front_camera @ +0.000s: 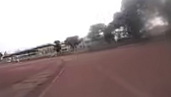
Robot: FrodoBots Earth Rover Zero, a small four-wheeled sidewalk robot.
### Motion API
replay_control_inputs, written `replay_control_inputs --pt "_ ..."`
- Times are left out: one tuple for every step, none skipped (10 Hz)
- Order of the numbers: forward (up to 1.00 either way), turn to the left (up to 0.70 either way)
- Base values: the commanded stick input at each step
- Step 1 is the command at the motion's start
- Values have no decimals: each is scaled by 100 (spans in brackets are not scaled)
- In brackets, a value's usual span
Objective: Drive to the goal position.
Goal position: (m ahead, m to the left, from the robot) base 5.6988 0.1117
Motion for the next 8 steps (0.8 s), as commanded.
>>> replay_control_inputs --pt "70 0" --pt "70 0" --pt "70 0" --pt "70 0" --pt "70 0" --pt "70 0" --pt "70 0" --pt "70 0"
